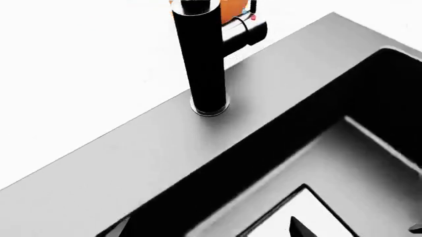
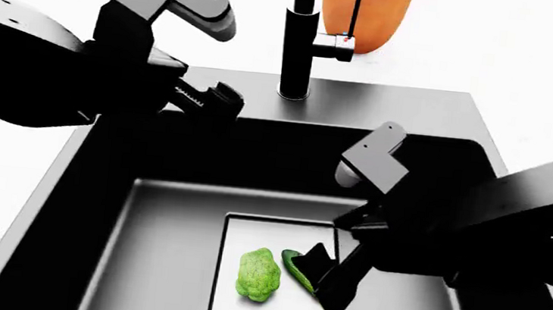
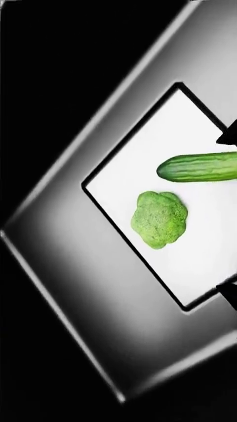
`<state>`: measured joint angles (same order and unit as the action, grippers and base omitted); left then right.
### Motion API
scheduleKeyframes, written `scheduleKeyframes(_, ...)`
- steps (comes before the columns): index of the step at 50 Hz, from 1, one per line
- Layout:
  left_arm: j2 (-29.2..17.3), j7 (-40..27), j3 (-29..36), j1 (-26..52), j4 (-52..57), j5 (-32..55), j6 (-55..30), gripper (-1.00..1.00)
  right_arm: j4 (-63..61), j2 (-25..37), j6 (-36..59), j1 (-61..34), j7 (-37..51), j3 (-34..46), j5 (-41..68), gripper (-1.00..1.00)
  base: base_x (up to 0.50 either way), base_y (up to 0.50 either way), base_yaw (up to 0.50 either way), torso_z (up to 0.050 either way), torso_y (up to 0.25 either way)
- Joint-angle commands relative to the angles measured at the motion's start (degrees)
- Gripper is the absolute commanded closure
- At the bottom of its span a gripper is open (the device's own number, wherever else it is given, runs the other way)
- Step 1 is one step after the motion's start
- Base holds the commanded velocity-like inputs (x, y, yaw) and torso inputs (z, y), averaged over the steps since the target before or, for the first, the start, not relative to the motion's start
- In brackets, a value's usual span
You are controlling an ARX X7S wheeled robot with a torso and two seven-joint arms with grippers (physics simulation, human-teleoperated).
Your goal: Pick up the fruits and vegetables and place them in the sink. Turn on the sink faucet to wash them. Then turn the sink off and put them in the tray.
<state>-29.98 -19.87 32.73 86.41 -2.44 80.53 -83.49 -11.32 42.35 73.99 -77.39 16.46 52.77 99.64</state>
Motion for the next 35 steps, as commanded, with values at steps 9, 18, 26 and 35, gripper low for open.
scheduleKeyframes(9,-0.1,-9.7,-0.9,-5.7,8.8,16.9,0.6,-1.0,1.7,-1.5,-0.7,3.0,-10.5,5.7,-16.0,-1.0,0.0,0.0,0.0,0.0,0.0)
scheduleKeyframes(18,-0.3,-10.5,-0.2,-6.3,9.7,18.0,1.6,-1.0,4.3,-2.4,-3.0,4.1,-14.8,9.0,-22.5,-1.0,0.0,0.0,0.0,0.0,0.0)
scheduleKeyframes(26,-0.8,-12.2,0.1,-6.5,10.4,20.0,2.5,-1.0,8.2,-4.6,-7.2,5.4,-19.7,11.8,-28.6,-1.0,0.0,0.0,0.0,0.0,0.0)
scheduleKeyframes(35,-1.4,-12.9,0.4,-6.8,10.7,21.2,3.3,-1.0,13.4,-6.3,-11.1,7.8,-23.5,14.9,-33.6,-1.0,0.0,0.0,0.0,0.0,0.0)
